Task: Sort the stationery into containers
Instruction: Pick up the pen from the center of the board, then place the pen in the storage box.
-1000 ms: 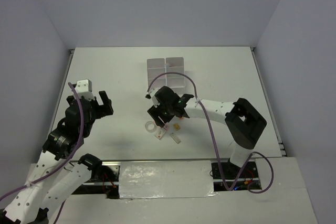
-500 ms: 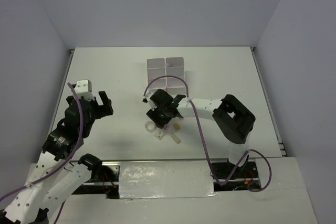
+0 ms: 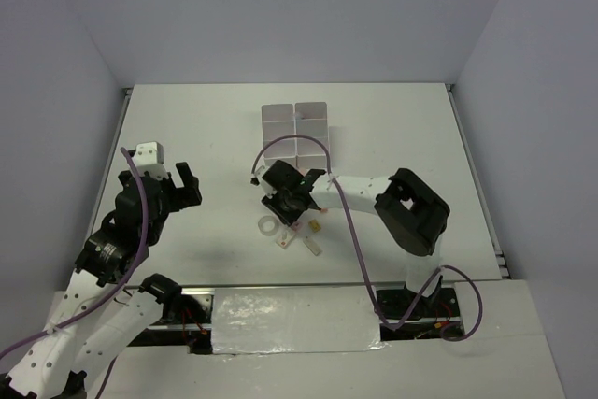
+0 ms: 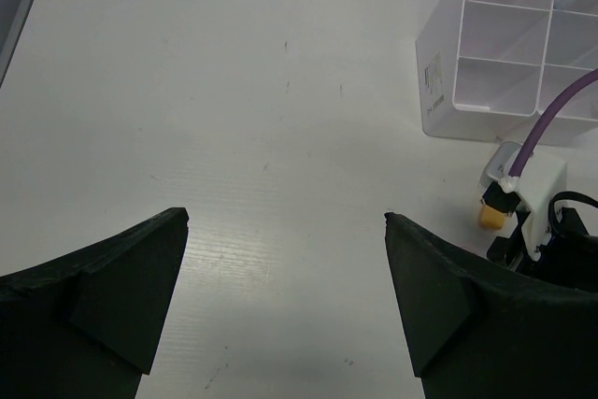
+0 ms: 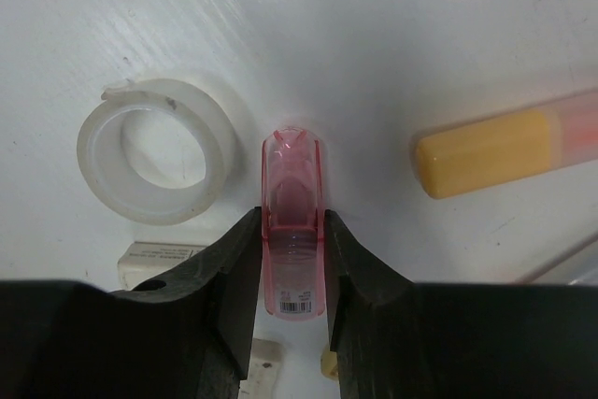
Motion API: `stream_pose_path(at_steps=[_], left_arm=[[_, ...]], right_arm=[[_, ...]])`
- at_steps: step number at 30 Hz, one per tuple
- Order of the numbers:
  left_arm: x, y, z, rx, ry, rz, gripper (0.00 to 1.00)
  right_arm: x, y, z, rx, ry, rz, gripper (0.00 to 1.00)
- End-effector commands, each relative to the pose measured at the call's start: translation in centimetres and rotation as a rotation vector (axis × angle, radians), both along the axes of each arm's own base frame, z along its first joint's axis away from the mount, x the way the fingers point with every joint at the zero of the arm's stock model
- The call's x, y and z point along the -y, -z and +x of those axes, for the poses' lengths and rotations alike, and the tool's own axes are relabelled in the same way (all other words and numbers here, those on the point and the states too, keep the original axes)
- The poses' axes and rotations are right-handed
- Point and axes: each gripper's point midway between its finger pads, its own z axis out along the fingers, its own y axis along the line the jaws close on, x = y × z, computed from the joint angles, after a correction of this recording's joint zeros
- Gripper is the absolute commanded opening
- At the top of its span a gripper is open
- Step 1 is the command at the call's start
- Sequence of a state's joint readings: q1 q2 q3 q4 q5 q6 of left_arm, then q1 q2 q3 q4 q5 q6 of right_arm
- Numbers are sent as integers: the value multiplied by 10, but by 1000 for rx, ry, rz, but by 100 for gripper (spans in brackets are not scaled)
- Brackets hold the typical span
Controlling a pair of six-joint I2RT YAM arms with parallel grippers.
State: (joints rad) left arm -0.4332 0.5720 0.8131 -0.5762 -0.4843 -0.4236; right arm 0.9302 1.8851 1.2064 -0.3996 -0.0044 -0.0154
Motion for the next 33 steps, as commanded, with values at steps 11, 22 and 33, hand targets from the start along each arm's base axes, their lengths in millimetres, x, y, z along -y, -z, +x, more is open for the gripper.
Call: stream_pose_path(at_steps=[11, 22, 33], left_arm=[[2, -16, 3, 45, 3, -26, 99], [5, -15, 5, 44, 14, -26, 99], [7, -15, 6, 47, 29, -26, 99]], right_arm=[[-22, -187, 50, 456, -105, 260, 0], [38, -212, 199, 721, -90, 145, 0], [56, -188, 217, 743, -259, 225, 0]])
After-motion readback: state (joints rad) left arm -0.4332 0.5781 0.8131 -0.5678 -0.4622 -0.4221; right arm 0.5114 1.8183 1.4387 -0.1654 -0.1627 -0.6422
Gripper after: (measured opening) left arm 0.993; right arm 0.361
